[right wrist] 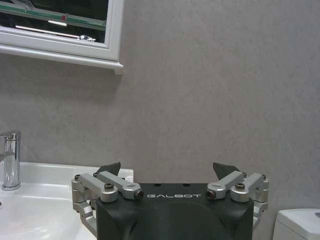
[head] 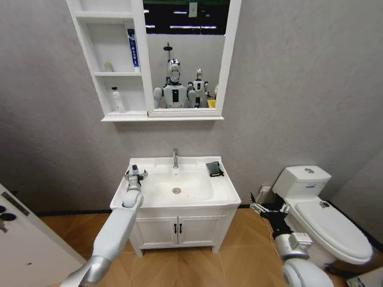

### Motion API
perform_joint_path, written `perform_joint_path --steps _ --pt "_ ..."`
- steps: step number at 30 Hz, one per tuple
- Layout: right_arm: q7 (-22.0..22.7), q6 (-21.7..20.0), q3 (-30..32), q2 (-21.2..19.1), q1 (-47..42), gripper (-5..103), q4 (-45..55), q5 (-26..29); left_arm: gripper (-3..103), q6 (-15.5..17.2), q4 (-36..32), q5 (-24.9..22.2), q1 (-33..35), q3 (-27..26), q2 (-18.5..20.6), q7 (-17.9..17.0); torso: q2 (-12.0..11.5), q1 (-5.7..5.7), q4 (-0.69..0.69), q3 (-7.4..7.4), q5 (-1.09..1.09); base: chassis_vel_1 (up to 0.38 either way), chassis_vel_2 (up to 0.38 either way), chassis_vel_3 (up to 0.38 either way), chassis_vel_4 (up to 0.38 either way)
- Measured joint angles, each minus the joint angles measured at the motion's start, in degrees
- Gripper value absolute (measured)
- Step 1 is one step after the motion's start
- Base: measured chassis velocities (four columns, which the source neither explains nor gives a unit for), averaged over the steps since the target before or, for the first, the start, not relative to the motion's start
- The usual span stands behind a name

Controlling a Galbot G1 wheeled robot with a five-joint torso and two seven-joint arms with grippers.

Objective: Move facial cleanser and shampoo from washbasin to cabinet, then wipe washbasin with towel.

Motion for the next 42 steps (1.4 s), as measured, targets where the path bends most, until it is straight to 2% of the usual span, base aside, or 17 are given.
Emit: perform_joint_path --steps 10,18,24,36,41,42 --pt "-0.1 1.2 0.7 0.2 -0.1 100 -0.9 0.9 100 -2.3 7.7 3.7 -3.7 -2.0 -4.3 0.1 0.0 0.0 -0.01 0.0 0.0 0.0 0.0 0.0 0.0" --pt "-0.4 1.9 0.6 0.1 -0.1 100 -2.0 0.9 100 -2.9 11.1 4.5 -5.7 -2.5 -4.7 -0.5 0.0 0.0 0.0 0.0 -0.01 0.0 0.0 0.0 0.0" --pt "-0.4 1.9 0.5 -0.1 0.5 100 -2.4 1.0 100 -2.4 12.2 4.5 -7.1 -2.6 -4.3 -0.8 0.0 0.0 0.01 0.0 0.0 0.0 0.0 0.0 0.0" --pt "-1.0 3.5 1.3 0.2 -1.0 100 -2.8 1.3 100 -1.9 19.8 4.3 -12.2 -2.8 -5.6 -2.0 0.0 0.0 -0.01 0.0 -0.01 0.0 0.0 0.0 0.0" --pt "-1.0 3.5 1.3 0.1 -1.0 100 -2.8 1.4 100 -1.7 20.6 4.1 -12.7 -2.9 -5.3 -2.5 0.0 0.0 0.0 0.0 0.0 0.0 0.0 0.0 0.0" --pt "-1.0 3.5 1.3 0.1 -0.9 100 -2.8 1.4 103 -1.6 20.8 4.0 -12.8 -2.9 -5.2 -2.7 0.0 0.0 0.0 0.0 -0.01 0.0 0.0 0.0 0.0"
